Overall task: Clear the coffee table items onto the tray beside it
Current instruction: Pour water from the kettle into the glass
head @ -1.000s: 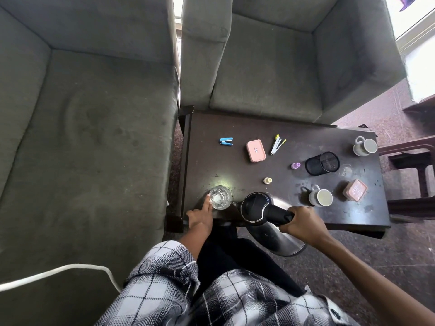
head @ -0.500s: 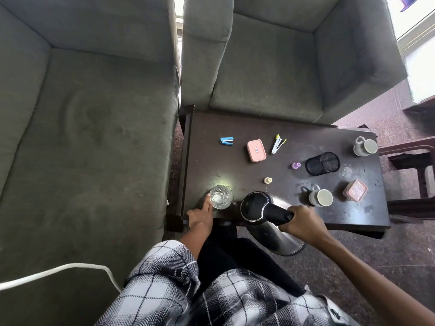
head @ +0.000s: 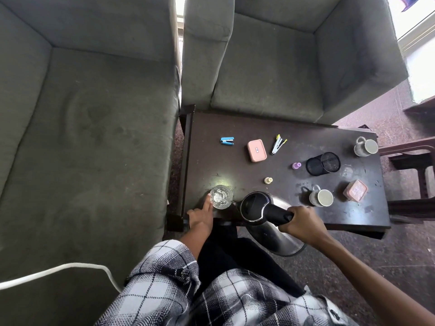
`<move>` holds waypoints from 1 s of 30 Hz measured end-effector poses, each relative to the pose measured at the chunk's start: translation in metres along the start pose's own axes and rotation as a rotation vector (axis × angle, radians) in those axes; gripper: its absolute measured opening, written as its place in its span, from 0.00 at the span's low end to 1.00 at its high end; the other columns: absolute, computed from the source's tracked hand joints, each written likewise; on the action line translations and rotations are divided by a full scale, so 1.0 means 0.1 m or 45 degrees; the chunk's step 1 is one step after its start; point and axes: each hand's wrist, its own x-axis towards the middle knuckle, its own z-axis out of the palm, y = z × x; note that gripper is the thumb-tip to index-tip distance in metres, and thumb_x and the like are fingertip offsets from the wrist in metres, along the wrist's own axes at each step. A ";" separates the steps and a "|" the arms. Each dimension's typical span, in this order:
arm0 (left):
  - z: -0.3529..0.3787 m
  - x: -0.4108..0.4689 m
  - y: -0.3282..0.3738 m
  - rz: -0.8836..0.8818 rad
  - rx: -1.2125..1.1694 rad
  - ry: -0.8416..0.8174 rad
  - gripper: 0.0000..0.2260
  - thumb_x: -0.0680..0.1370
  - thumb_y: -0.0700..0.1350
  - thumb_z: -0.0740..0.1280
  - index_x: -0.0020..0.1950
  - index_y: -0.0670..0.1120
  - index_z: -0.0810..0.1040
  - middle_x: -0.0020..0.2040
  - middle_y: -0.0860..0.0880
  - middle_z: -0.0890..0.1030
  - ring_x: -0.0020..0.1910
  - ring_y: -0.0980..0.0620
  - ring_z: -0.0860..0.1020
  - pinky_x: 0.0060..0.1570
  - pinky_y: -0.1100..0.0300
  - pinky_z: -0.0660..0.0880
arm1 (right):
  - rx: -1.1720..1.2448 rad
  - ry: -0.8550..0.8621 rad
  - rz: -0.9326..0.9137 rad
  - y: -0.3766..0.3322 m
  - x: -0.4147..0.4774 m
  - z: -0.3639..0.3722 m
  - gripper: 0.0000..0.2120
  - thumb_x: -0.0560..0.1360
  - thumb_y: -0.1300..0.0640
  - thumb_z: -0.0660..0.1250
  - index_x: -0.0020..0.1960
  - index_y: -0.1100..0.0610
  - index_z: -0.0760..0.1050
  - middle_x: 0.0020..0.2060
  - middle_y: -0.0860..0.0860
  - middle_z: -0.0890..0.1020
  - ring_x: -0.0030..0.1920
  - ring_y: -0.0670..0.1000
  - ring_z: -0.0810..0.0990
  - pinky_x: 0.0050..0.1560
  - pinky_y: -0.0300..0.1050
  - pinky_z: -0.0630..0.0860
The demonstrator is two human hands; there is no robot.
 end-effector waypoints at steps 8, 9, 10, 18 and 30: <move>0.00 -0.01 0.00 0.002 -0.004 -0.001 0.36 0.77 0.37 0.62 0.77 0.46 0.42 0.76 0.51 0.32 0.60 0.44 0.74 0.58 0.51 0.72 | -0.002 -0.003 -0.001 0.00 0.00 0.00 0.11 0.59 0.54 0.73 0.29 0.55 0.70 0.24 0.50 0.72 0.29 0.52 0.72 0.28 0.40 0.63; 0.00 0.00 0.00 0.001 -0.004 -0.001 0.36 0.77 0.37 0.62 0.77 0.46 0.42 0.76 0.51 0.32 0.60 0.44 0.74 0.58 0.51 0.72 | -0.002 -0.002 -0.002 0.00 -0.01 0.00 0.11 0.59 0.54 0.73 0.29 0.56 0.70 0.24 0.50 0.72 0.29 0.52 0.72 0.28 0.40 0.64; 0.01 0.00 0.00 0.001 -0.003 0.000 0.36 0.77 0.37 0.62 0.77 0.46 0.42 0.76 0.51 0.32 0.60 0.44 0.74 0.58 0.51 0.72 | -0.004 -0.002 -0.001 0.00 -0.01 -0.01 0.11 0.59 0.54 0.72 0.29 0.56 0.71 0.24 0.50 0.72 0.30 0.52 0.72 0.28 0.40 0.64; 0.03 0.01 0.00 -0.009 -0.019 0.002 0.36 0.77 0.37 0.62 0.77 0.46 0.42 0.76 0.51 0.31 0.60 0.44 0.74 0.57 0.51 0.72 | -0.017 -0.019 -0.002 -0.03 -0.02 -0.02 0.14 0.59 0.55 0.72 0.26 0.53 0.66 0.23 0.48 0.70 0.29 0.51 0.70 0.27 0.40 0.63; 0.02 0.01 0.00 -0.011 -0.021 -0.009 0.35 0.78 0.37 0.61 0.77 0.46 0.42 0.76 0.52 0.32 0.61 0.44 0.73 0.58 0.50 0.71 | -0.024 -0.015 -0.025 -0.03 -0.03 -0.05 0.12 0.60 0.55 0.72 0.28 0.53 0.68 0.23 0.48 0.71 0.28 0.51 0.70 0.26 0.39 0.62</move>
